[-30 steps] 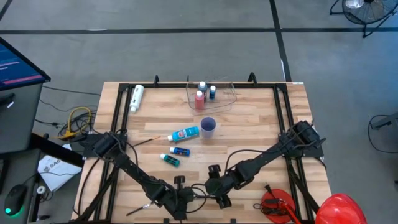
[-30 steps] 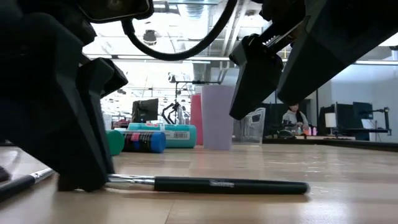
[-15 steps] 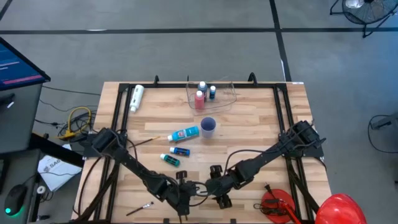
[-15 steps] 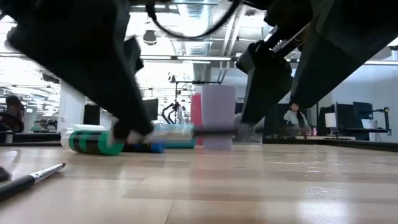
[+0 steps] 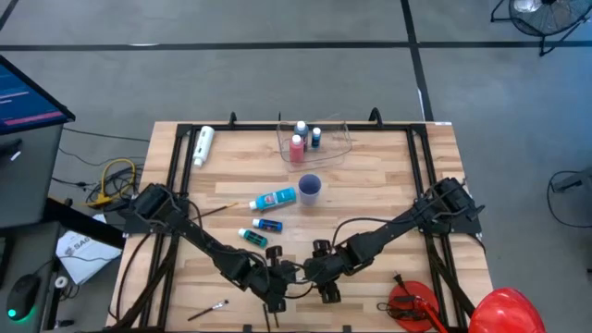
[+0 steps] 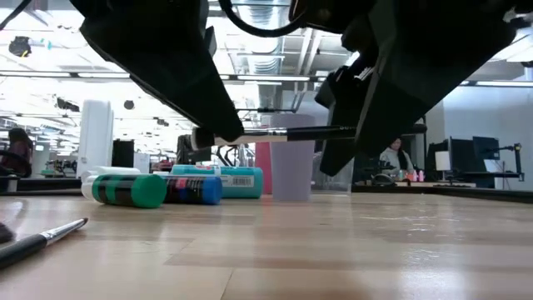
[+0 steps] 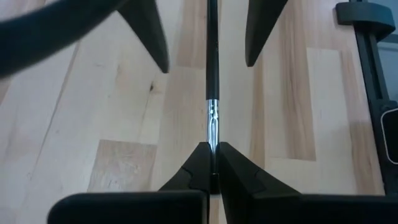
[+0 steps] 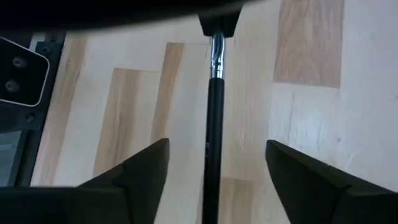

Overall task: Pick & Place Paint Supplies
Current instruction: Put the black paint brush into the violet cup

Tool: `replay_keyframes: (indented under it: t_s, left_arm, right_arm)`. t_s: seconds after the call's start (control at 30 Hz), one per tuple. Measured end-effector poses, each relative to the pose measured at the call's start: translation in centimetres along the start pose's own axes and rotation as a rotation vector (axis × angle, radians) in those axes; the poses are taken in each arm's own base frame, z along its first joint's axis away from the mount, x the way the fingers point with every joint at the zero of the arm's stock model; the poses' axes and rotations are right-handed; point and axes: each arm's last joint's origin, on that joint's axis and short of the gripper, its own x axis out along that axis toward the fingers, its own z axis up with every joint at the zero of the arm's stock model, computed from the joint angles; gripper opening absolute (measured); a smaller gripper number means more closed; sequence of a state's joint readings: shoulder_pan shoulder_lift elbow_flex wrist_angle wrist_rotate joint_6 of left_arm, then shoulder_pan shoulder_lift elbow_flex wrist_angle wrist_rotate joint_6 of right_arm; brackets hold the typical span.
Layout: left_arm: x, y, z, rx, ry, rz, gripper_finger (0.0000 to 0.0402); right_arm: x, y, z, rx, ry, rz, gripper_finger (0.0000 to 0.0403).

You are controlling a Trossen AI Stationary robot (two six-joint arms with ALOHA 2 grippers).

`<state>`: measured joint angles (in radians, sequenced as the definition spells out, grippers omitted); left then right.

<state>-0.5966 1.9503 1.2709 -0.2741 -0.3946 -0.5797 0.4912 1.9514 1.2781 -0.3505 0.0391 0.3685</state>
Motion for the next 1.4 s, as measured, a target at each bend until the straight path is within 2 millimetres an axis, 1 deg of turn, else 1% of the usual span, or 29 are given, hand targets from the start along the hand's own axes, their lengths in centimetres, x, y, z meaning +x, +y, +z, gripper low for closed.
replay_keyframes:
  t_s: [0.23,0.43,0.53,0.57,0.6,0.7,0.8,0.9,1.2,1.3,1.4]
  left_arm:
    - [0.1,0.3,0.1,0.003,0.004,0.006,0.0005]
    - [0.3,0.8,0.2,0.003,0.025,0.021,0.0005]
    - [0.3,0.8,0.2,0.003,0.030,0.015,0.0006]
    - [0.3,0.8,0.2,0.000,0.030,0.009,0.0006]
    - [0.3,0.8,0.2,0.002,0.032,0.005,0.0006]
    - [0.3,0.7,0.2,0.013,0.043,-0.011,0.0008]
    - [0.4,1.0,0.3,0.005,0.069,-0.043,0.0026]
    - [0.5,1.2,0.1,0.013,0.111,-0.044,0.0060]
    - [0.3,2.2,-1.1,0.054,0.247,0.024,0.0188]
    - [0.2,2.4,-1.4,0.065,0.276,0.042,0.0213]
    - [0.1,2.6,-1.6,0.039,0.303,0.065,0.0220]
  right_arm:
    - [0.0,-0.2,-0.1,0.010,0.024,0.006,0.0166]
    - [0.0,-0.4,-0.3,0.015,0.050,0.023,0.0077]
    - [0.0,-0.5,-0.3,0.022,0.074,0.046,0.0025]
    - [0.0,-0.7,-0.3,0.029,0.081,0.054,0.0016]
    - [0.0,-0.8,-0.3,0.034,0.086,0.065,0.0014]
    - [0.0,-1.0,-0.3,0.051,0.095,0.071,0.0023]
    - [0.0,-1.2,-0.2,0.058,0.099,0.072,0.0014]
    - [0.0,-1.4,-0.2,0.062,0.114,0.089,0.0012]
    - [0.0,-1.5,-0.4,0.060,0.136,0.085,0.0011]
    - [0.0,-1.6,-0.5,0.062,0.143,0.084,0.0011]
    - [0.0,-1.8,-0.6,0.070,0.155,0.079,0.0011]
